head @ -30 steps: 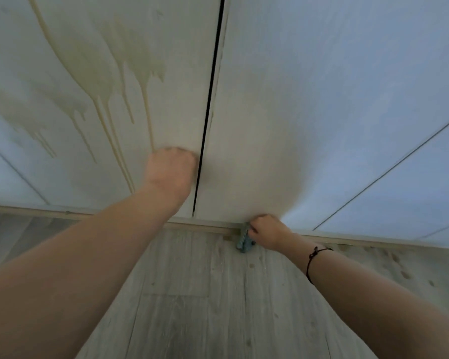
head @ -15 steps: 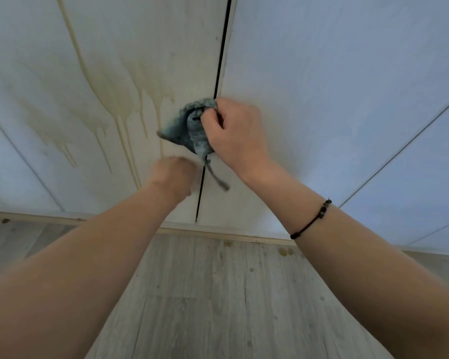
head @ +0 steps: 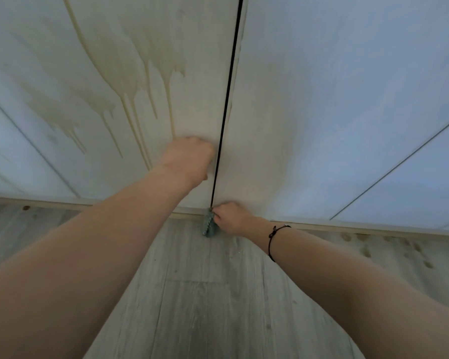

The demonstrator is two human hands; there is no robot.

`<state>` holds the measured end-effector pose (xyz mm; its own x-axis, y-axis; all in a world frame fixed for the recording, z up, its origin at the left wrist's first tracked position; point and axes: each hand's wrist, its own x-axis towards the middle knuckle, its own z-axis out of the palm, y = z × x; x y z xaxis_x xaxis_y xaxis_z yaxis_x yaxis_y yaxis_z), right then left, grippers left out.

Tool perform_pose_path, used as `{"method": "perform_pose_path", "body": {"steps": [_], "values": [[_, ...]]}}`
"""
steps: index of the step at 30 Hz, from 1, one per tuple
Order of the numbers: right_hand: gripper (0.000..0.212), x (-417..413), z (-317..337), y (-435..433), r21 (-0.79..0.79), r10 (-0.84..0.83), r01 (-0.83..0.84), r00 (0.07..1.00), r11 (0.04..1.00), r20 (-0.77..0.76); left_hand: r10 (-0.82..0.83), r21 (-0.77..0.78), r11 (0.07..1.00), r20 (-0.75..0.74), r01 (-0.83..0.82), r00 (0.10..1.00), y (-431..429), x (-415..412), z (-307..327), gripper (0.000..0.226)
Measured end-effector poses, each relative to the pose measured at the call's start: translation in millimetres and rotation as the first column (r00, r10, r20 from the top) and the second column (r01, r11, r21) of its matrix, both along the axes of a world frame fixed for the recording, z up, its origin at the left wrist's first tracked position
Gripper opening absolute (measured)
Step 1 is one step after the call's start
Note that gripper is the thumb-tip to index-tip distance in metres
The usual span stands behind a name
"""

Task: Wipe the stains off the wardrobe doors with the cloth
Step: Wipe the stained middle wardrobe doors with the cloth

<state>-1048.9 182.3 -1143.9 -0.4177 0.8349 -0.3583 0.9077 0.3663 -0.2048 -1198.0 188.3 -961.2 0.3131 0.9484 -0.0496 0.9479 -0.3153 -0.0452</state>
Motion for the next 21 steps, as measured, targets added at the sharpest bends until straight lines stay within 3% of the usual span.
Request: {"method": "perform_pose_path", "body": {"steps": [3, 7, 11, 14, 18, 21], "values": [[0.033, 1, -10, 0, -0.041, -0.018, 0.018, 1.000, 0.999, 0.006, 0.037, -0.003, 0.999, 0.042, -0.037, 0.998, 1, 3, -2, 0.028], [0.033, 3, 6, -5, 0.034, -0.075, 0.076, 0.996, 0.997, -0.052, 0.100, 0.040, 0.994, 0.064, -0.103, 0.993, 3, 2, -8, 0.020], [0.030, 56, 33, -12, 0.059, -0.160, 0.165, 0.983, 0.984, -0.095, 0.120, 0.041, 0.992, 0.076, -0.123, 0.990, 3, 8, -7, 0.016], [0.026, 124, 40, -25, 0.032, -0.262, 0.261, 0.965, 0.965, 0.013, 0.146, 0.012, 0.989, 0.099, -0.148, 0.984, 2, 8, -2, 0.019], [0.029, 220, 48, -45, 0.022, -0.483, 0.486, 0.863, 0.874, 0.150, 0.160, 0.016, 0.987, 0.076, -0.162, 0.984, -1, 13, -1, 0.019], [0.033, 260, 51, -53, 0.050, -0.546, 0.549, 0.808, 0.834, 0.221, 0.183, 0.038, 0.982, 0.073, -0.186, 0.980, -1, 13, -5, 0.014]]}}
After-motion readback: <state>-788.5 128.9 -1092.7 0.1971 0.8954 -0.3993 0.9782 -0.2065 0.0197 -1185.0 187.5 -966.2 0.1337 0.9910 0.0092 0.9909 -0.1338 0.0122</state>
